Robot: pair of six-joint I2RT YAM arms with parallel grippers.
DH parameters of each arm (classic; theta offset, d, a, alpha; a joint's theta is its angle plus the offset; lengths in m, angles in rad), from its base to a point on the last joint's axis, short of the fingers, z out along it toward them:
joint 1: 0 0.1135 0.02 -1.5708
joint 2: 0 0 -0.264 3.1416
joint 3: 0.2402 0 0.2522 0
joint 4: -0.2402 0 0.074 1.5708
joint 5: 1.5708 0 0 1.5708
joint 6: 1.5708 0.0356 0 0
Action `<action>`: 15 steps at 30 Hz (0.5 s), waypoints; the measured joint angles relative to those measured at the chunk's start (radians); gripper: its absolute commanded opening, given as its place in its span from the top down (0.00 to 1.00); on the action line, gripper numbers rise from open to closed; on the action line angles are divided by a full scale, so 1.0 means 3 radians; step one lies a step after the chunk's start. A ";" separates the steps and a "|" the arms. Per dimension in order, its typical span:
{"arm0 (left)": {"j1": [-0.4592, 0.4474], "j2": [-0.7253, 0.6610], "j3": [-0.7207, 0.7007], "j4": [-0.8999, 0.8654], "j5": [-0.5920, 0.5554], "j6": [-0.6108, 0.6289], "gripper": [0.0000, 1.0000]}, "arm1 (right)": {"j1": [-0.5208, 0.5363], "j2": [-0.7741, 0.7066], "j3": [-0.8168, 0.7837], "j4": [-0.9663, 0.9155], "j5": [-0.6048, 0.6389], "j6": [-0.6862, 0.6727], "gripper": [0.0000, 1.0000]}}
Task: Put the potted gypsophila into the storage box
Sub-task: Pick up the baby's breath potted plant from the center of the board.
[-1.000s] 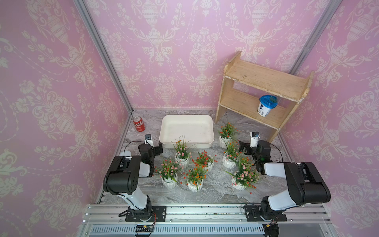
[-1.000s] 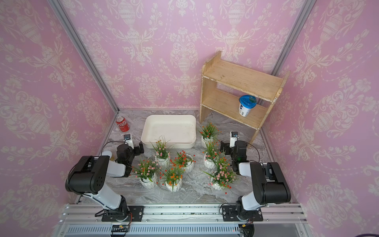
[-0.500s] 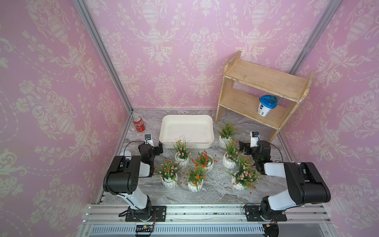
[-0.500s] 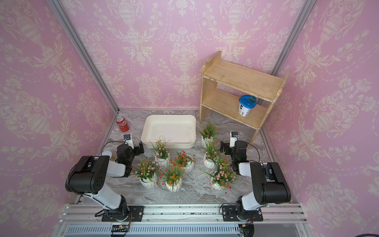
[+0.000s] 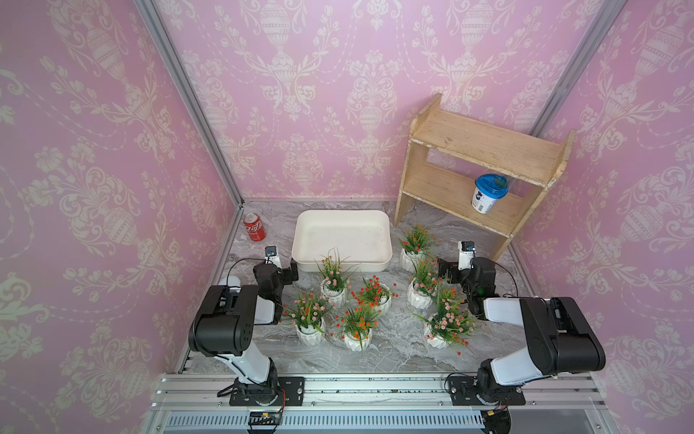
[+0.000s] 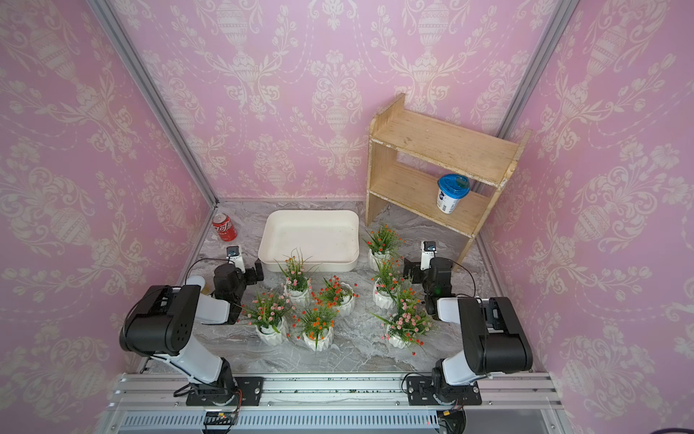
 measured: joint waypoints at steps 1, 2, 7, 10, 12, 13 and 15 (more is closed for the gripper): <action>0.0003 0.0000 0.0000 0.0000 -0.0004 -0.0001 0.01 | 0.0000 0.0000 0.0000 0.0000 0.0000 0.0000 0.00; 0.0001 -0.0001 0.0000 0.0000 -0.0029 -0.0003 0.01 | 0.0000 -0.0001 0.0005 -0.0018 0.0001 0.0000 0.00; 0.0003 -0.0256 0.0015 -0.0240 -0.0207 -0.0017 0.01 | -0.0009 -0.0167 0.0251 -0.0567 -0.0023 0.0020 0.00; 0.0003 -0.0604 0.0214 -0.0783 -0.0296 -0.0028 0.01 | -0.0018 -0.0413 0.0393 -0.0823 -0.0027 0.0032 0.00; 0.0003 -0.0841 0.0512 -0.1316 -0.0397 -0.0086 0.01 | -0.0023 -0.0650 0.0445 -0.1052 -0.0010 0.0064 0.00; 0.0003 -0.0930 0.0662 -0.1539 -0.0444 -0.0122 0.01 | -0.0023 -0.0753 0.0486 -0.1199 0.0014 0.0092 0.00; 0.0003 -0.1110 0.1011 -0.2043 -0.0561 -0.0248 0.01 | -0.0023 -0.0970 0.0642 -0.1592 0.0071 0.0160 0.00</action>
